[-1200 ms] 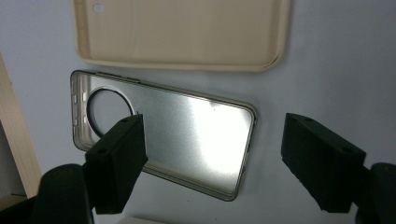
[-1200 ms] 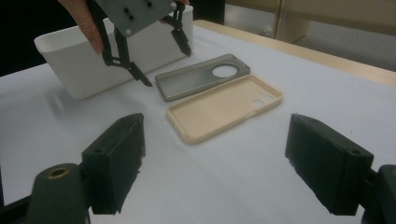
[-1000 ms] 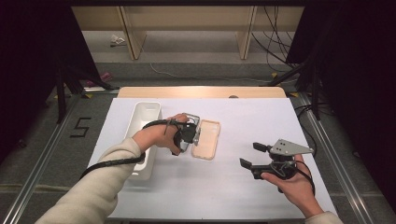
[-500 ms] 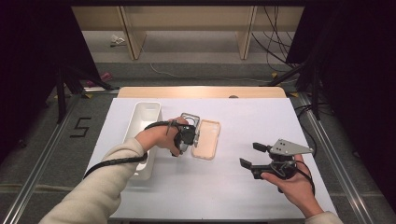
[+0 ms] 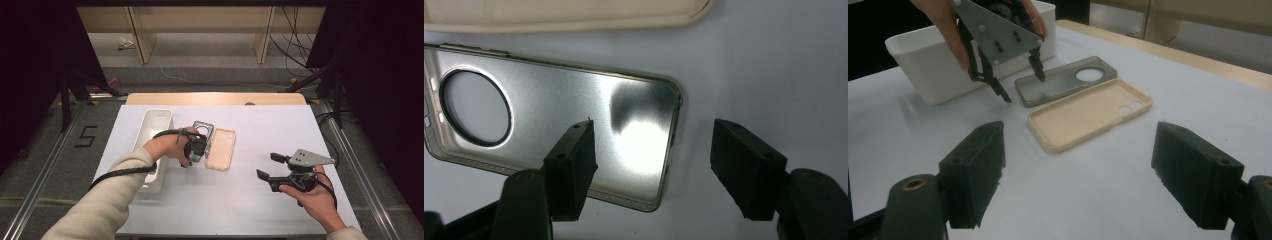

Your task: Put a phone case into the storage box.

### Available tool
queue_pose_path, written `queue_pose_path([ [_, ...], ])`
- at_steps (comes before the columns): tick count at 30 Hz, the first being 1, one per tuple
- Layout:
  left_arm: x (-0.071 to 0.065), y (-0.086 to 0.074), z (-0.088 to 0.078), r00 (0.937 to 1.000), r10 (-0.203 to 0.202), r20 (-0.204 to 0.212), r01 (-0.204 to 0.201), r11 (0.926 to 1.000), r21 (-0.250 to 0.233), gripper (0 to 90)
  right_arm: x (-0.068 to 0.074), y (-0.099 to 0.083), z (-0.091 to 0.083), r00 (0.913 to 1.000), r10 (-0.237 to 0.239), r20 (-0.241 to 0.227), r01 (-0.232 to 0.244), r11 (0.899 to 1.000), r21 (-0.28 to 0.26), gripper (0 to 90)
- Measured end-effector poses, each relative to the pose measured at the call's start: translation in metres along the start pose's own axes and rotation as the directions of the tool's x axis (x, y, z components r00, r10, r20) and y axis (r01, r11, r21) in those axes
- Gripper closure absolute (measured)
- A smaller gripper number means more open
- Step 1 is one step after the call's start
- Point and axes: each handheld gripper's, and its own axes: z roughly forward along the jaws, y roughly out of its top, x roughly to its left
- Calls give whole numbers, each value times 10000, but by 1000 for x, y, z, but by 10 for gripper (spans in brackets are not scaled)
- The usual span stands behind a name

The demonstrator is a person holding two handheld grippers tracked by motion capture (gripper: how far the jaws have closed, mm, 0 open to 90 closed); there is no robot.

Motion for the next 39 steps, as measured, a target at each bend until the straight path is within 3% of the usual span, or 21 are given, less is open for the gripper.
queue_pose_path([
  [6, 2, 0, 2, 9991, 428, 13, -428, 9984, 365, 388, 0, 0, 0, 10000, -9, 0, 9, 10000, -7, 226],
  [14, 4, -1, 3, 9978, 658, 10, -658, 9965, 518, 411, 0, 0, 0, 10000, -8, -12, 8, 10000, -2, 228],
  [27, 7, 0, 6, 9969, 788, -41, -785, 9961, 410, 426, 0, 0, 0, 10000, 0, -30, 0, 10000, 16, 229],
  [39, 7, -1, 10, 9971, 720, 260, -728, 9969, 302, 474, 0, 0, 1, 10000, -25, -37, 25, 10000, 13, 230],
])
